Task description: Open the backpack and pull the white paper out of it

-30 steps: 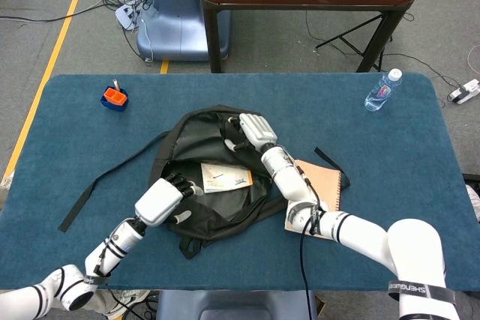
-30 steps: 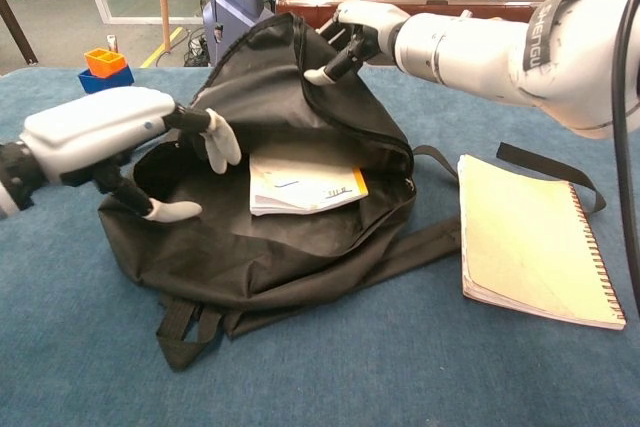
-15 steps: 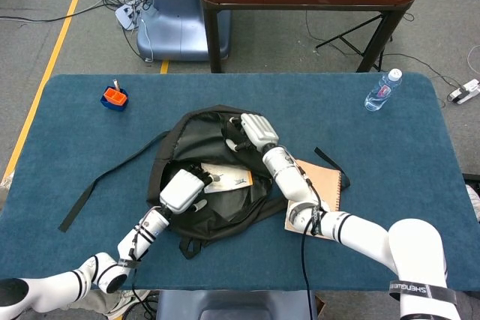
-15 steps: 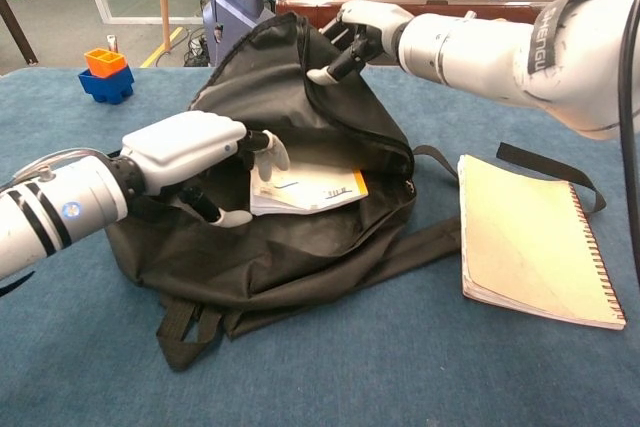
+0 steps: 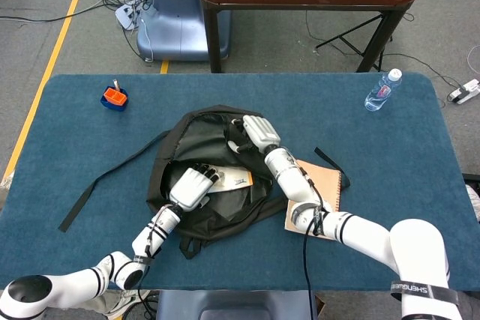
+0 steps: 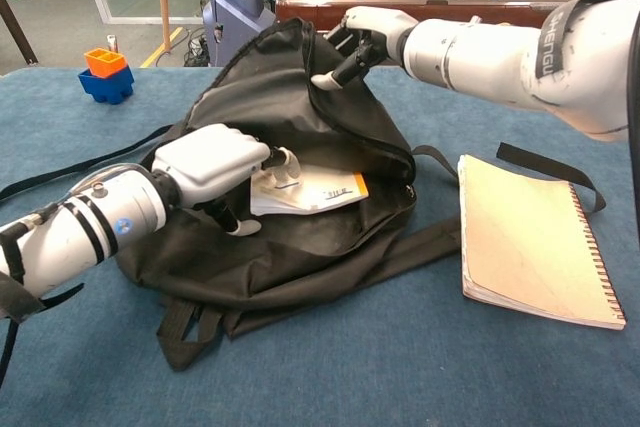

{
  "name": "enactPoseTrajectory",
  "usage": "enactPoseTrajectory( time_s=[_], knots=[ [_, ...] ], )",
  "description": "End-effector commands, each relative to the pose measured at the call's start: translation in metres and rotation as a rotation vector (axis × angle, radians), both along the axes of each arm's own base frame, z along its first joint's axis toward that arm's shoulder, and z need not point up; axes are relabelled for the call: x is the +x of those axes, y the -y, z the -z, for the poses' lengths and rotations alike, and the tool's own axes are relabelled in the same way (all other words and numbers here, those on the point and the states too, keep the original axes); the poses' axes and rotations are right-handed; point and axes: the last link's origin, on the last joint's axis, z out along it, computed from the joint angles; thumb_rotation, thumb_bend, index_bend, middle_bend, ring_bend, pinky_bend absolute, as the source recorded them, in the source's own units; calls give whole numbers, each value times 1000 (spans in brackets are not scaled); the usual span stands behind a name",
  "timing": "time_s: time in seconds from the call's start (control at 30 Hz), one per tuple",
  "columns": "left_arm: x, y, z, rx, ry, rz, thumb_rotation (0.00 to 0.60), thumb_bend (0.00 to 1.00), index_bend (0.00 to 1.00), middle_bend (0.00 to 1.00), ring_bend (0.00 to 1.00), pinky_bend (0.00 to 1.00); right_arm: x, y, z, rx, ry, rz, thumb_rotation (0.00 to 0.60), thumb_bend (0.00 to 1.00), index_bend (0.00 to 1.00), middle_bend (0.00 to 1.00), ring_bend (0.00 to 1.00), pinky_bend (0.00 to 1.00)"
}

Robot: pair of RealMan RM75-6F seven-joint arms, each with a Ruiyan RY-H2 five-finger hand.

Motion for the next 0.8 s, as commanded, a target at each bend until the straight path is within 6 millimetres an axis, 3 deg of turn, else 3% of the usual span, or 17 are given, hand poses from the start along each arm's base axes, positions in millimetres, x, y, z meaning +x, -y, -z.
enactPoseTrajectory(
  time_s=[0.03, 0.8],
  knots=[
    [1, -2, 3, 14, 6, -11, 600, 277, 315, 290, 268, 272, -1, 0, 0, 2, 0, 2, 600, 442, 716, 516, 392, 420],
    [-1, -17, 10, 94, 40, -80, 600, 277, 404, 318, 297, 272, -1, -3, 0, 18, 5, 0, 600, 443, 716, 516, 392, 420]
  ],
)
